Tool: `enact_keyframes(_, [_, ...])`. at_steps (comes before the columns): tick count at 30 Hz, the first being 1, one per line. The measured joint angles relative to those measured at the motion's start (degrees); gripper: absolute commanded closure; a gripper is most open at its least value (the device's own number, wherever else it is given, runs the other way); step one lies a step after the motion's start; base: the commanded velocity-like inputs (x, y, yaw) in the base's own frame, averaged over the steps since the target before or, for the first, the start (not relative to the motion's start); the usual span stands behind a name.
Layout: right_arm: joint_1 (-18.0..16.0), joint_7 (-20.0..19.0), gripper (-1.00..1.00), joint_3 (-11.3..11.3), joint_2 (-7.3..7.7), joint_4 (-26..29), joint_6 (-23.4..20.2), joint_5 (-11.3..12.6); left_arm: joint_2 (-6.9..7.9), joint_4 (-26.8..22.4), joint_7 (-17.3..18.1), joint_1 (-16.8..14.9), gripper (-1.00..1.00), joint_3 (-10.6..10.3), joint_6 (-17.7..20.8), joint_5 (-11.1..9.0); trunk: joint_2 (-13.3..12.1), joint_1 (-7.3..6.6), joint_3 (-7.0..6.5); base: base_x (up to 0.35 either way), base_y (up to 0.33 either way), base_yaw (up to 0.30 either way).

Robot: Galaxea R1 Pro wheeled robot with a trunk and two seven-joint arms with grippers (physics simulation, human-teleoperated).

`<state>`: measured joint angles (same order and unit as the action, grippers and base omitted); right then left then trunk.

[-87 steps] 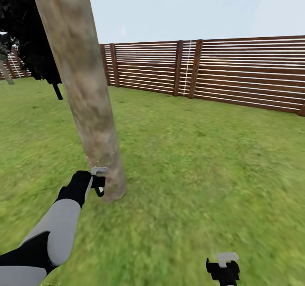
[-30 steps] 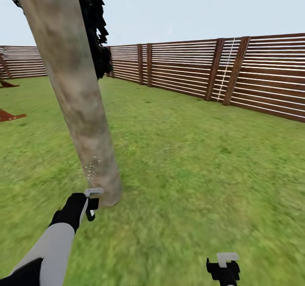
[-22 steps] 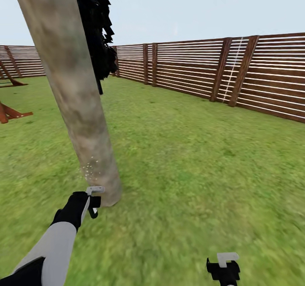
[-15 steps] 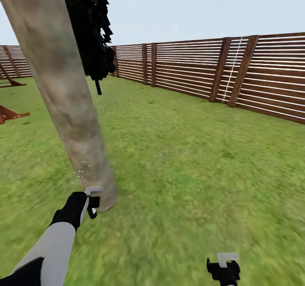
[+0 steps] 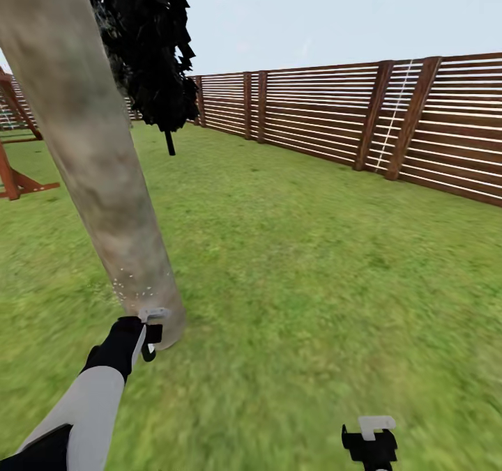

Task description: In the garden, pick up the pesticide atomizer on the floor and spray pesticide onto both trees until each tree trunk is fully covered.

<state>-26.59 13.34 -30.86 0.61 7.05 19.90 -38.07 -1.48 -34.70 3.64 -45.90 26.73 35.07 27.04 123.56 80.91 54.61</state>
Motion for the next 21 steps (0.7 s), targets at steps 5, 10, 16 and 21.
enact_keyframes(5, [0.0, -0.02, -1.0, -0.01, 0.0, -0.01, 0.0, 0.0, 0.24, -0.02, 0.0, 0.07, 1.0, -0.14, 0.02, 0.01, 0.0, 0.01, 0.0, 0.087, -0.107, 0.277])
enact_keyframes(10, [0.01, -0.02, -1.0, -0.01, 0.0, 0.0, 0.01, 0.0, 3.01, -0.04, 0.54, 0.11, 1.0, -0.05, 0.16, 0.06, 0.0, 0.01, 0.0, 0.002, -0.049, 0.277])
enact_keyframes(16, [0.01, -0.01, -1.0, 0.0, 0.01, 0.01, 0.01, 0.0, 2.34, 0.0, 0.54, 0.02, 1.0, -0.3, 0.06, -0.2, 0.0, 0.01, 0.0, 0.0, -0.253, 0.062])
enact_keyframes(21, [0.01, -0.01, -1.0, 0.0, 0.01, 0.01, 0.01, 0.0, 2.06, -0.09, 0.48, -0.23, 1.0, -0.37, 0.07, -0.13, 0.0, 0.02, 0.0, -0.05, -0.271, 0.001])
